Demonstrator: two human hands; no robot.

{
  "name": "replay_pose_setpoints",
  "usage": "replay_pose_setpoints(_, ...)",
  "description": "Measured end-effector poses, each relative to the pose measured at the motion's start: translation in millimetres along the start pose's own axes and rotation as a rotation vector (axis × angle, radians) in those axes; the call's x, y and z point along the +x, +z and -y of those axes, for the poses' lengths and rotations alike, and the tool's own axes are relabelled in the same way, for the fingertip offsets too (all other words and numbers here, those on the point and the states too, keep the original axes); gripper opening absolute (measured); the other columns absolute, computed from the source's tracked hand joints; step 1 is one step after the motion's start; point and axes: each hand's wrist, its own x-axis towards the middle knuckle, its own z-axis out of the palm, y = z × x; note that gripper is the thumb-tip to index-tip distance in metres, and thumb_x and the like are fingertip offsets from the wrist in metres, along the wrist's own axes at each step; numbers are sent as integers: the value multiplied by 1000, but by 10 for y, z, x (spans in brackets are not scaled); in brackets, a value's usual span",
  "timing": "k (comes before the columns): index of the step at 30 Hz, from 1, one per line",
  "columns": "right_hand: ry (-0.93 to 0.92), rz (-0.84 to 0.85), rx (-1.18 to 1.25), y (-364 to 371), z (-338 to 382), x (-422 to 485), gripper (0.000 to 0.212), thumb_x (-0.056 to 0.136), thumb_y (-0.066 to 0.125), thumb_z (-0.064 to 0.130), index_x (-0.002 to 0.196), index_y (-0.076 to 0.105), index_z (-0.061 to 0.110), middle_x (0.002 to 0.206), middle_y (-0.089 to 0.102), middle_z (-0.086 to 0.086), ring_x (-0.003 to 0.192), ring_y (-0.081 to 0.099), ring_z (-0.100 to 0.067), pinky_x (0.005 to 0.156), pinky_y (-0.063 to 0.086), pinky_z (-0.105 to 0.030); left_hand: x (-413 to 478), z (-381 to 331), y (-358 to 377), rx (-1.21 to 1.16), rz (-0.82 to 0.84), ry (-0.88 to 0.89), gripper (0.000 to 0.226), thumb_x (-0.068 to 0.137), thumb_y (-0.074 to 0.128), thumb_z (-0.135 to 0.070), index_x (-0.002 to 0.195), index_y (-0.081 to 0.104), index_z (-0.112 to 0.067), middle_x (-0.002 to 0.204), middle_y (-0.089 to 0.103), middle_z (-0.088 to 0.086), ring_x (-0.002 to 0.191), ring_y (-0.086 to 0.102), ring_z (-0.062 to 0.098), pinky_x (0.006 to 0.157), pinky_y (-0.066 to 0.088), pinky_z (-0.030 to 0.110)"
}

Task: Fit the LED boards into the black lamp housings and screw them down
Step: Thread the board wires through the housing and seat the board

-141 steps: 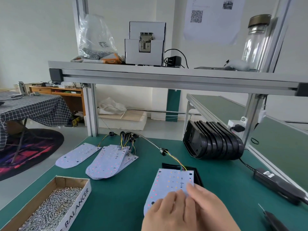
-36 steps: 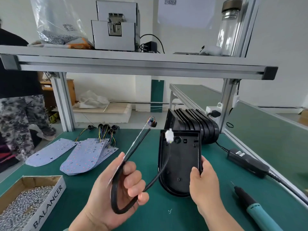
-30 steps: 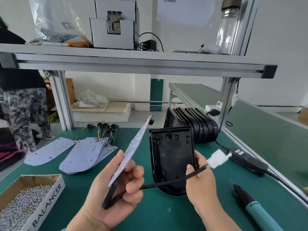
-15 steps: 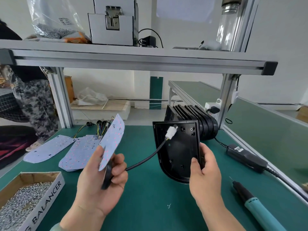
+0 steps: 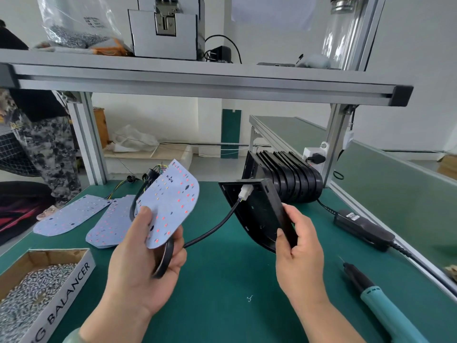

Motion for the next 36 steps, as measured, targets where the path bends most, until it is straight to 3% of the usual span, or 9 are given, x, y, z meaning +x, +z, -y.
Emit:
replay_pose_setpoints(5, -40, 72, -43, -19, -21, 15, 64, 82, 56, -15, 121, 53, 36, 116, 57, 16, 109, 50, 6, 94, 32, -4, -27, -78, 12, -61, 132, 51, 25, 85, 50, -35, 66, 58, -20, 56, 46, 0, 39, 34, 8, 31, 25, 15)
replay_pose_setpoints(12, 76, 179, 55, -6, 125, 3, 62, 87, 55, -7, 108, 52, 51, 105, 62, 27, 104, 53, 12, 86, 33, 2, -10, -237, -8, -183, 263, 134, 44, 93, 41, -41, 54, 51, -24, 54, 41, -9, 40, 34, 1, 34, 27, 11)
replay_pose_setpoints(15, 180, 288, 196, 62, 228, -62, 53, 91, 53, -3, 107, 59, 47, 105, 65, 31, 105, 58, 9, 87, 38, -1, -8, -145, 26, -137, 231, 138, 38, 89, 45, -43, 58, 55, -23, 55, 42, -6, 41, 33, 4, 35, 27, 13)
replay_pose_setpoints(20, 374, 425, 424, 123, 300, -166, 42, 93, 52, -6, 113, 64, 30, 106, 72, 15, 102, 66, -2, 89, 50, -16, 60, 50, 55, 19, 221, 97, 32, 84, 51, -45, 82, 69, -20, 66, 54, 0, 48, 45, 13, 43, 41, 22)
replay_pose_setpoints(23, 521, 371, 520, 135, 249, -174, 38, 93, 53, -6, 115, 65, 22, 104, 74, 4, 99, 69, -11, 86, 53, -24, 132, 60, -25, 215, 226, 93, 41, 83, 50, -47, 89, 78, -18, 94, 74, 0, 79, 71, 17, 69, 60, 31)
replay_pose_setpoints(26, 641, 276, 596, 143, 222, -160, 33, 92, 54, -8, 112, 66, 16, 98, 75, 1, 86, 69, -7, 72, 53, -17, 150, 16, -91, 470, 176, 154, 48, 83, 57, -58, 90, 76, -14, 108, 72, 3, 102, 68, 20, 91, 53, 40)
replay_pose_setpoints(28, 710, 235, 647, 139, 202, -145, 29, 93, 54, -6, 111, 65, 13, 96, 76, 0, 84, 69, -9, 72, 55, -20, 190, -23, -159, 547, 126, 159, 53, 79, 66, -59, 90, 70, -7, 106, 72, 6, 96, 68, 21, 90, 54, 42)
replay_pose_setpoints(32, 837, 202, 713, 109, 167, -104, 24, 94, 55, 1, 114, 63, 11, 99, 75, -6, 95, 70, -24, 90, 55, -42, 194, -50, -209, 369, 277, -58, 34, 77, 56, -24, 99, 75, -7, 111, 71, 13, 97, 70, 25, 68, 59, 33)
replay_pose_setpoints(36, 877, 344, 658, 127, 194, -148, 18, 93, 58, 3, 109, 64, 9, 99, 74, -13, 85, 71, -25, 80, 58, -39, 177, 71, -125, 234, 322, -9, 32, 78, 53, -20, 97, 77, -13, 110, 72, 10, 97, 70, 22, 72, 59, 33)
